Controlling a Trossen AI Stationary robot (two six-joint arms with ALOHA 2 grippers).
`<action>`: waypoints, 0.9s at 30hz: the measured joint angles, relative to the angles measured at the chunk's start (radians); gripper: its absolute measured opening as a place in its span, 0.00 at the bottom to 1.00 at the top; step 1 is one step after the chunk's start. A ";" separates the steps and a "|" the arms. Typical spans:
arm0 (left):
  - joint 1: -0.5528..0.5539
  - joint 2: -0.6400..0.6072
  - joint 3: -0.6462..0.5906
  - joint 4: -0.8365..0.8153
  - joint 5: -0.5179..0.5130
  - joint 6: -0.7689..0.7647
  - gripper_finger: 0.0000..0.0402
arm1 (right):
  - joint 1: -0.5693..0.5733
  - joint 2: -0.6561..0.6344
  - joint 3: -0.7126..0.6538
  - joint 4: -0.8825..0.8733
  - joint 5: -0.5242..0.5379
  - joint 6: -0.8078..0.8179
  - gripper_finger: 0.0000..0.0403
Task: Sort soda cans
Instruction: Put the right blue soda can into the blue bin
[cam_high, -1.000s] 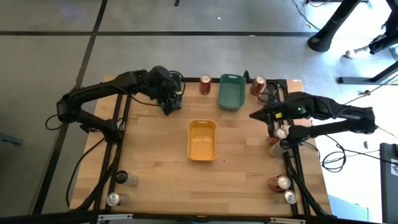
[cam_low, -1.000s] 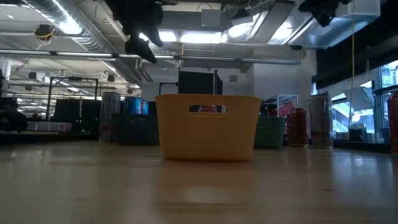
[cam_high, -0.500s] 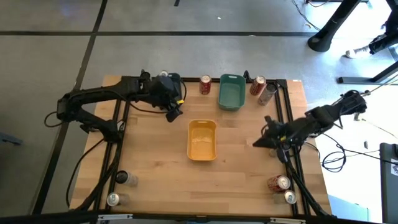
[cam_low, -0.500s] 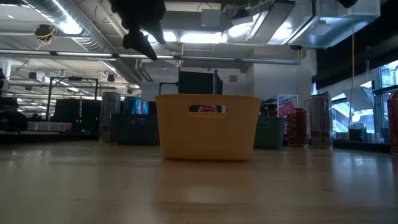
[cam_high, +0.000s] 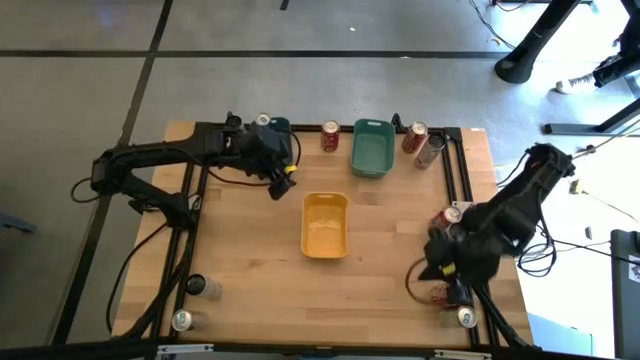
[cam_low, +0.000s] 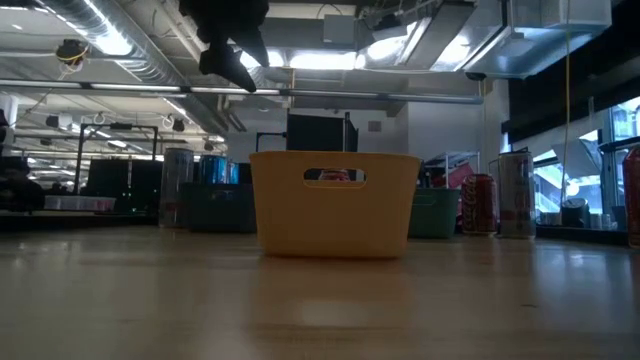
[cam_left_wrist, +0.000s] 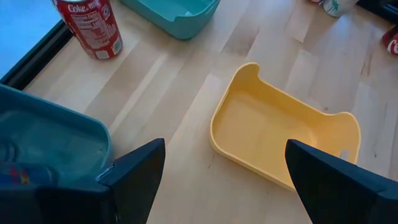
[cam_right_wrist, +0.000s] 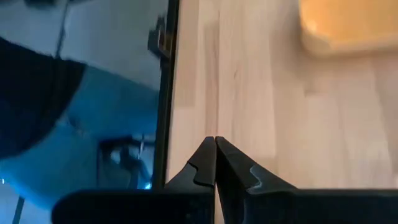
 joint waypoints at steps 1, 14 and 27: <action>-0.004 0.000 0.000 0.004 -0.006 0.000 0.80 | 0.019 0.031 0.034 -0.040 -0.005 0.031 0.02; -0.009 0.005 0.000 0.069 -0.021 0.020 0.80 | 0.244 0.236 0.135 -0.210 -0.185 0.615 0.03; -0.009 0.005 0.000 0.075 -0.021 0.034 0.80 | 0.340 0.259 0.134 -0.322 -0.303 0.961 0.59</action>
